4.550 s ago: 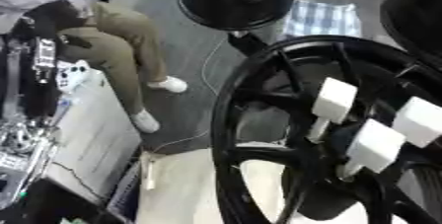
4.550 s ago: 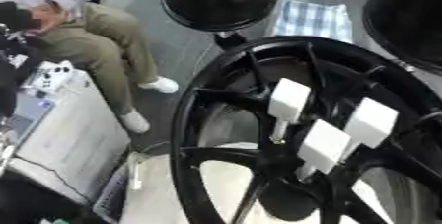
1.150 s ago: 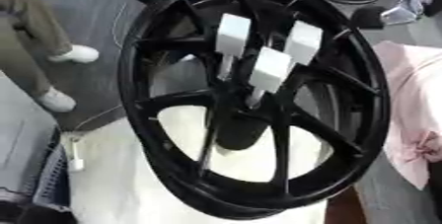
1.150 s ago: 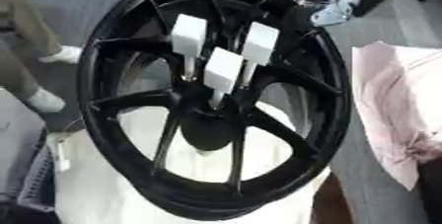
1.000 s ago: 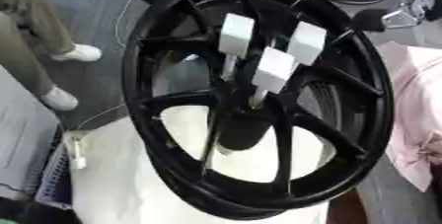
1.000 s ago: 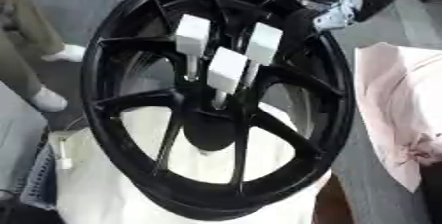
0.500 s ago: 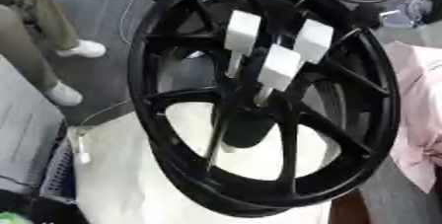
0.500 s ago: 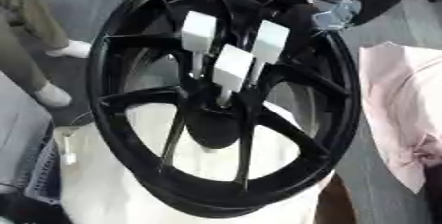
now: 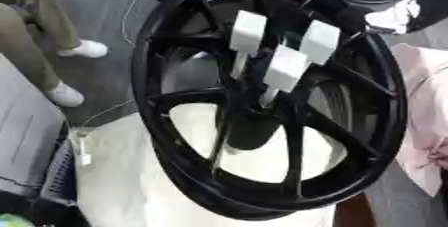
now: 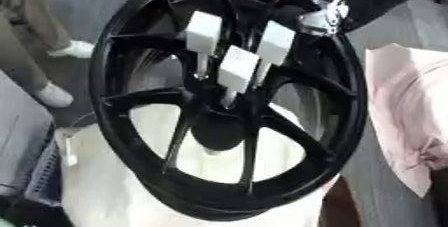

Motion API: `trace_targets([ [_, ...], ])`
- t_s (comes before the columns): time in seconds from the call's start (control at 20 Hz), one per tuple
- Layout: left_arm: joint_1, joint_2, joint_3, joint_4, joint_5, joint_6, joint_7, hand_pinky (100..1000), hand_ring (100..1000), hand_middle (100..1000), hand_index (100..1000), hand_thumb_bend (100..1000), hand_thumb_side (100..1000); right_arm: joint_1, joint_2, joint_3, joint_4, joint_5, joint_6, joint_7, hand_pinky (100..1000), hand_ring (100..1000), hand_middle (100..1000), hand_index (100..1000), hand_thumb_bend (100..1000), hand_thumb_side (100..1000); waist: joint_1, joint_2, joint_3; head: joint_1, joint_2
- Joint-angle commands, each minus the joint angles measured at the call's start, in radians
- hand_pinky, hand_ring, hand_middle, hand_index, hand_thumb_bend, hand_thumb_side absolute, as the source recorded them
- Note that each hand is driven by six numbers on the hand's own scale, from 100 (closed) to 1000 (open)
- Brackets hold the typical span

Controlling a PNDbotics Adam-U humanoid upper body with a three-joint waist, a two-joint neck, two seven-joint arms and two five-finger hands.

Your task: Pull the pin out of the wheel hub.

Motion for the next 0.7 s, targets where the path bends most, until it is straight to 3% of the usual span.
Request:
trace_targets([
  [0.05, -0.003, 0.030, 0.014, -0.008, -0.005, 0.000, 0.005, 527, 720, 656, 775, 100, 696, -0.007, -0.012, -0.004, -0.032, -0.008, 0.015, 0.022, 752, 712, 651, 803, 256, 729, 0.006, -0.024, -0.002, -0.010, 0.006],
  [0.4, -0.004, 0.030, 0.014, -0.010, -0.005, 0.002, 0.006, 526, 720, 657, 774, 100, 696, 0.013, 0.024, -0.003, -0.035, 0.011, 0.033, 0.052, 759, 721, 662, 807, 250, 745, 0.004, -0.023, -0.004, -0.116, 0.006],
  [0.7, -0.007, 0.030, 0.013, -0.012, -0.005, 0.002, 0.006, 526, 721, 657, 774, 100, 695, 0.025, 0.058, -0.008, -0.020, 0.023, 0.038, 0.062, 763, 724, 667, 812, 236, 764, 0.005, -0.022, -0.002, -0.142, 0.006],
])
